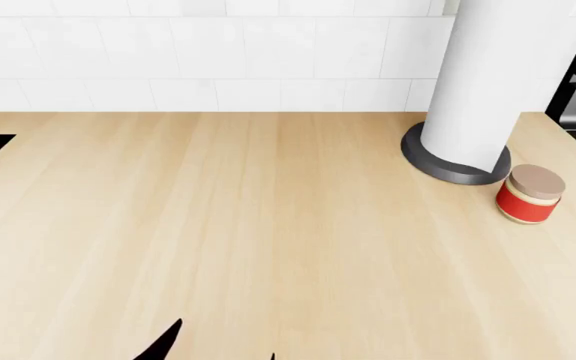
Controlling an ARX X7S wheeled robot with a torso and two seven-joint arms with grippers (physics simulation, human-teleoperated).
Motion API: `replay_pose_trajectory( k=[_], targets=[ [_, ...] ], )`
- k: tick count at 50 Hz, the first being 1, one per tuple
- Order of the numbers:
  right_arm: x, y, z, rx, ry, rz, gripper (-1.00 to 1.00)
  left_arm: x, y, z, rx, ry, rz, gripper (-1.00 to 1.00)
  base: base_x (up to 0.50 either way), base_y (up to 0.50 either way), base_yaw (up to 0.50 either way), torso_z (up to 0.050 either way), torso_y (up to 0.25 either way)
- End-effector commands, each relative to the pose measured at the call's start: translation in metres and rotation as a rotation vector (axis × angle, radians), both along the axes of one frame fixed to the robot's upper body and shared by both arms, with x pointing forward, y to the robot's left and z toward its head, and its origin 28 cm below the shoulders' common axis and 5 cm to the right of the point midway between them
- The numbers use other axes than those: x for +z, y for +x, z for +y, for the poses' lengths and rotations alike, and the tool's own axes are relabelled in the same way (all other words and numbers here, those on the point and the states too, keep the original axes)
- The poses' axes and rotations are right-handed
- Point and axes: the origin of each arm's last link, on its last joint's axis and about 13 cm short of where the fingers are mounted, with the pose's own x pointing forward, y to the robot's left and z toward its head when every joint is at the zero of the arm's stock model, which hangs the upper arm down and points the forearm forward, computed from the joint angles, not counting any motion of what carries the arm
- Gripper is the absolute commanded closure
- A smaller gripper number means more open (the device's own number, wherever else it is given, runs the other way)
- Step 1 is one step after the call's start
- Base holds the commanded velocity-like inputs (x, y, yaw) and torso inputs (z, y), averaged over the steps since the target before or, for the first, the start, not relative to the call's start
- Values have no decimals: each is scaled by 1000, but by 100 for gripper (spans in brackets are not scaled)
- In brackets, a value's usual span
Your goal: Pick the jam and bar from the counter and place them in the cabinets closest to them.
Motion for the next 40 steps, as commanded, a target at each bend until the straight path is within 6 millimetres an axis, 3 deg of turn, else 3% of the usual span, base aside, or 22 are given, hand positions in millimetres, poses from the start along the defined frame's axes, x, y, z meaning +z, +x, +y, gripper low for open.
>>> replay_pose_trajectory(
  k=[1,9,28,40],
  targets=[
    [-22,1,2,39,2,59,-100,-1,0,0,-2,3,3,-100,0,0,0,0,0],
    [-42,9,9,71,-19,120,-100,-2,1,-1,-4,5,5,-100,0,0,0,0,0],
    [-93,50,21,85,-53,246,-100,-4,4,2,-1,0,14,-100,0,0,0,0,0],
    [-115,60,23,97,-52,303,-100,-2,3,2,-1,0,10,-100,0,0,0,0,0]
  ],
)
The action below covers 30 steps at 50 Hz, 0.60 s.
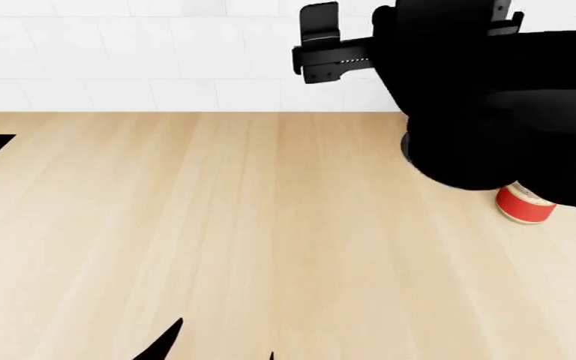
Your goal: Pick the jam and bar from the counter and place them in the cabinets closest to them.
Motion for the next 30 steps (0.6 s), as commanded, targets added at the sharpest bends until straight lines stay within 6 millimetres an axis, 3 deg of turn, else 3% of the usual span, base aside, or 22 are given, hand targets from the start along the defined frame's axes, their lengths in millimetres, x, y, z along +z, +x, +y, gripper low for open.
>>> replay_pose_trajectory(
  k=[1,17,30],
  targets=[
    [-25,12,3,12,-6,59,-100,1,0,0,0,0,-2,-100,0,0,0,0,0],
    [-57,20,-2,42,40,153,-100,1,0,1,2,1,-4,-100,0,0,0,0,0],
    [-85,6,-7,66,60,158,-100,0,1,2,10,-3,-3,-100,0,0,0,0,0]
  ],
)
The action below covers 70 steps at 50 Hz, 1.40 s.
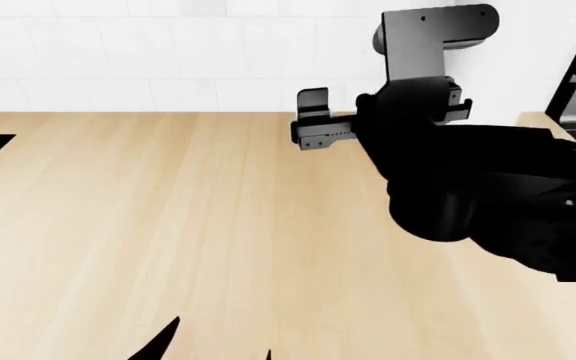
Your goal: Pick the jam and bar from the counter and place them in the cabinets closest to them.
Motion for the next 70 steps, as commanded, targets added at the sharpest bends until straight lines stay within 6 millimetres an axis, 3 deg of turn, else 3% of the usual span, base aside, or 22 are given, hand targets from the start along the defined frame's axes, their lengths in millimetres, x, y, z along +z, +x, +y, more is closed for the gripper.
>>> replay_pose_trajectory(
  k=[1,21,48,70],
  targets=[
    [-24,-11,-3,14,11,20,-100,-1,1,0,4,-2,0,-100,0,0,0,0,0],
    [-42,-61,-9,41,20,-11,-100,-1,2,0,7,-2,-1,-100,0,0,0,0,0],
    [-83,-122,-12,131,33,-21,-100,0,6,3,26,-2,-5,-100,0,0,0,0,0],
    [-113,-149,-15,156,36,-32,-100,5,10,7,69,6,-31,-100,0,0,0,0,0]
  ],
)
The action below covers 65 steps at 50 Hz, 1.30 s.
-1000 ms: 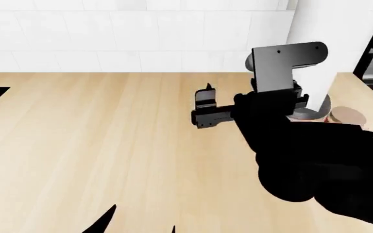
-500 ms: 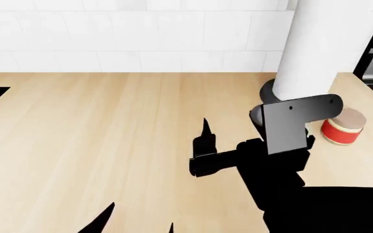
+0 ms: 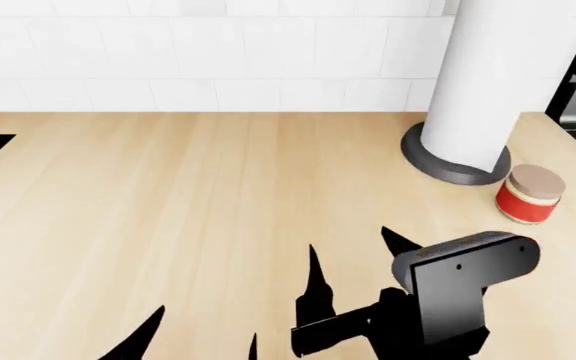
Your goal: Pick the jam and bar from the counter and place them in the cabinets closest to them.
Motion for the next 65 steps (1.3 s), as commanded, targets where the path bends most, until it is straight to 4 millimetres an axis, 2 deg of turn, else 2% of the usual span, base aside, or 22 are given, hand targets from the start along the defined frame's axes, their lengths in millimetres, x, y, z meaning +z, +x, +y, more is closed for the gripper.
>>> replay_pose_trajectory(
  k=[1,20,25,65],
  targets=[
    [-12,-13,-2,7,12,-9,-100,2,2,2,20,5,-12,-100,0,0,0,0,0],
    [-17,-20,-6,-15,-3,-87,-100,3,7,3,25,15,-14,-100,-10,0,0,0,0],
    [-19,-19,-4,-51,-29,-72,-100,4,7,3,25,14,-12,-100,-472,0,0,0,0],
    [-24,-25,-5,-25,-19,-63,-100,10,7,12,69,21,-35,-100,-500,0,0,0,0]
  ],
)
